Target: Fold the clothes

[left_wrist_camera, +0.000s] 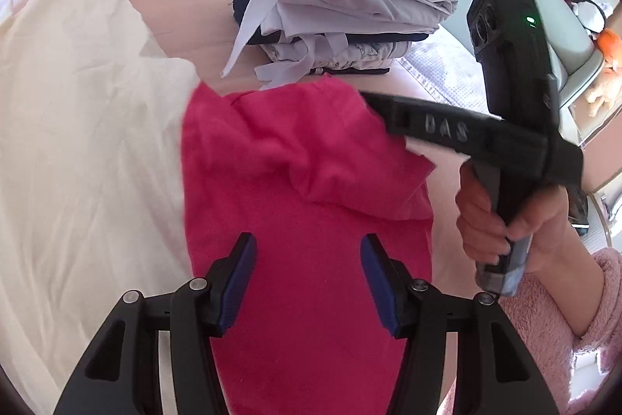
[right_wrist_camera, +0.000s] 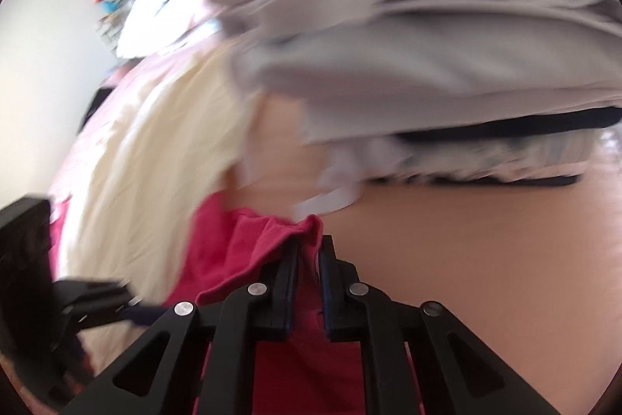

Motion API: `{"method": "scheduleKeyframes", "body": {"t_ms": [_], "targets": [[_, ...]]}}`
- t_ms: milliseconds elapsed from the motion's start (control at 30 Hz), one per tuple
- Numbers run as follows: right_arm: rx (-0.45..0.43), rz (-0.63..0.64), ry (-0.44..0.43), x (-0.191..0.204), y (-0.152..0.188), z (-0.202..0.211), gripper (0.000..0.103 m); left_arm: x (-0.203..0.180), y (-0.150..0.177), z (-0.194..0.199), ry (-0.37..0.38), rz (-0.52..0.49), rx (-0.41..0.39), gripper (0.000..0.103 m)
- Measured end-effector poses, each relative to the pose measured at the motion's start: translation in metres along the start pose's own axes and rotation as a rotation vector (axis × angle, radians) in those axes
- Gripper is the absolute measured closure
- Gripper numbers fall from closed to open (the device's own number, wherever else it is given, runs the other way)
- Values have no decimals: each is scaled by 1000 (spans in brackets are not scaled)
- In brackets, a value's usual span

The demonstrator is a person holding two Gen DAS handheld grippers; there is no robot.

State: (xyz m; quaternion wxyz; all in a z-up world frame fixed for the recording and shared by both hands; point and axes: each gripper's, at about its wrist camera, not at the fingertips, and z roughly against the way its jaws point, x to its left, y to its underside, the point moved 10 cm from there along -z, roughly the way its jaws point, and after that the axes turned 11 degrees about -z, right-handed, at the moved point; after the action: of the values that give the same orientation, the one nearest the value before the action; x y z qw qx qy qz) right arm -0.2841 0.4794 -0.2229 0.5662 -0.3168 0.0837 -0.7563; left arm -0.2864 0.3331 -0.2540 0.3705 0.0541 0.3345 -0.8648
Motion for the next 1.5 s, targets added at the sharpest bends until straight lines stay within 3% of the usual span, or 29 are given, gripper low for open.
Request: {"method": "scheduleKeyframes", "body": {"t_ms": [133,233,367,533,633,700,733,767,867,967,1033,1067,1233,1333,1367,1433,1500], "targets": [[11,-249,22,-60,-16,9,94,3,-13,-8,-42,-29,-17,50],[-20,-353,-8,-88,-26,31,94,-1,-28,-27,-95,-96,-5,50],[-41,-218,9,-76,-23,59,93,-4,-50,-55,-241,-210,36,51],[79,-97,-22,-53,8,59,93,4,-88,-52,-318,-186,-83,50],[125,-68,27,-60,22,54,93,9,-85,-45,-317,-165,-68,50],[151,-56,31,-64,28,55,92,6,-77,-31,-338,-190,-84,50],[170,-50,40,-66,31,51,86,5,-70,-24,-345,-194,-88,50],[196,-39,73,-69,34,42,78,9,-60,-22,-360,-187,-68,50],[211,28,185,-85,42,38,79,30,-30,-24,-454,-162,30,50],[154,50,330,-109,36,50,78,34,-12,-8,-449,-93,7,51],[115,9,381,-125,31,61,77,27,0,8,-427,-52,-25,50],[88,-20,366,-125,29,69,77,22,6,12,-408,-45,-37,50],[-28,-162,49,-78,36,111,77,-9,37,16,-323,-58,-49,50],[77,-166,-65,-30,78,92,77,-23,50,10,-337,-98,-13,50],[124,-151,-70,-16,93,81,77,-28,55,10,-351,-128,-1,50],[193,-54,71,-17,111,63,82,-34,67,15,-349,-145,15,50],[146,-26,149,-32,112,78,82,-39,79,21,-339,-149,30,49]]}}
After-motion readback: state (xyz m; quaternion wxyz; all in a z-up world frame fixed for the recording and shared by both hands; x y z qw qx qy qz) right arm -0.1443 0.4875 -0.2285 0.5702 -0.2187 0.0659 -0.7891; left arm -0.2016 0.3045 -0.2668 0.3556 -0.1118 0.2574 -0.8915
